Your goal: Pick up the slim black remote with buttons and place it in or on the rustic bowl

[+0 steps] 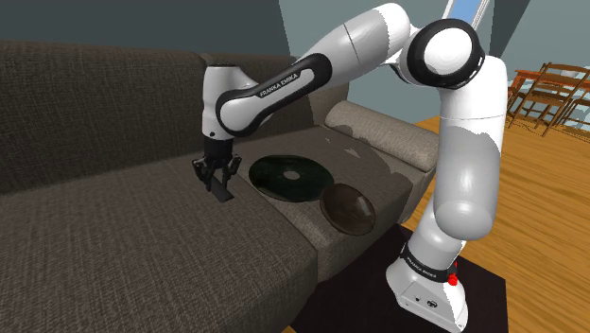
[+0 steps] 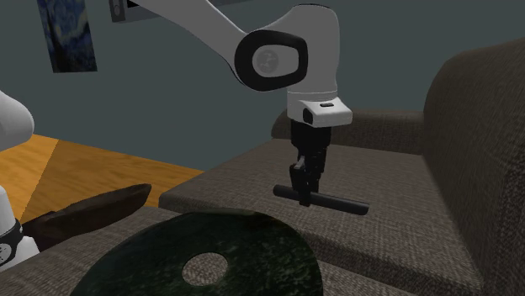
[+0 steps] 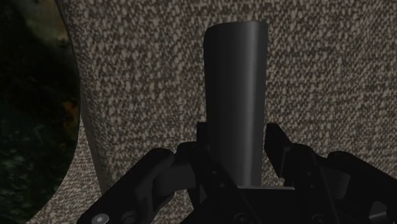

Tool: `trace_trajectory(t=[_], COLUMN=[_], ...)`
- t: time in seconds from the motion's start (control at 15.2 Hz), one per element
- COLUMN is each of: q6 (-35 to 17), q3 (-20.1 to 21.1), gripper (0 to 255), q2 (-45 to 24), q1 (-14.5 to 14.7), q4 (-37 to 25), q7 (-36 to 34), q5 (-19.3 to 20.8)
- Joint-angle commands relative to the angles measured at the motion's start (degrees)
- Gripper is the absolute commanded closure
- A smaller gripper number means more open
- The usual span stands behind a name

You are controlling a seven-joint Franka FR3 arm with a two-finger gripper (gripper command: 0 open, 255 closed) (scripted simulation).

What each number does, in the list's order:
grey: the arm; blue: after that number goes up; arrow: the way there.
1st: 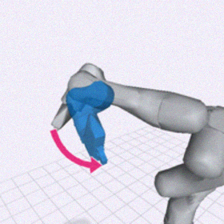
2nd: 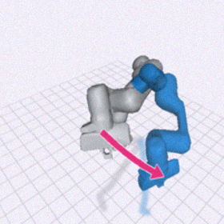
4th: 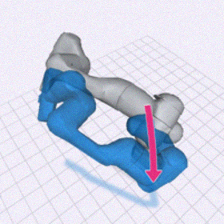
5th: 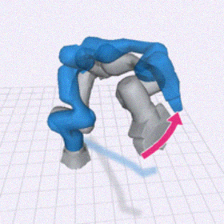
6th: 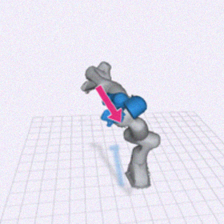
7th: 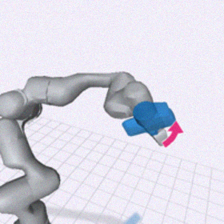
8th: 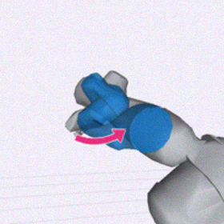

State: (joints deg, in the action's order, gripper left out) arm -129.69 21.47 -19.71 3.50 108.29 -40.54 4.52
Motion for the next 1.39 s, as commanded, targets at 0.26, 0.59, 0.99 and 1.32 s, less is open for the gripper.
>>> trace_trajectory(t=[0.26, 0.59, 0.99, 1.32], q6=[1.24, 4.53, 8.6, 12.07], q3=[0.2, 0.54, 0.85, 1.03], gripper=[255, 255, 255, 255], q2=[0.73, 2.56, 4.42, 5.68], q1=[-0.12, -0.39, -0.64, -0.77], q4=[-0.39, -1.97, -4.28, -6.59], q7=[0.18, 0.56, 0.92, 1.13], q5=[-0.42, -1.25, -2.08, -2.63])
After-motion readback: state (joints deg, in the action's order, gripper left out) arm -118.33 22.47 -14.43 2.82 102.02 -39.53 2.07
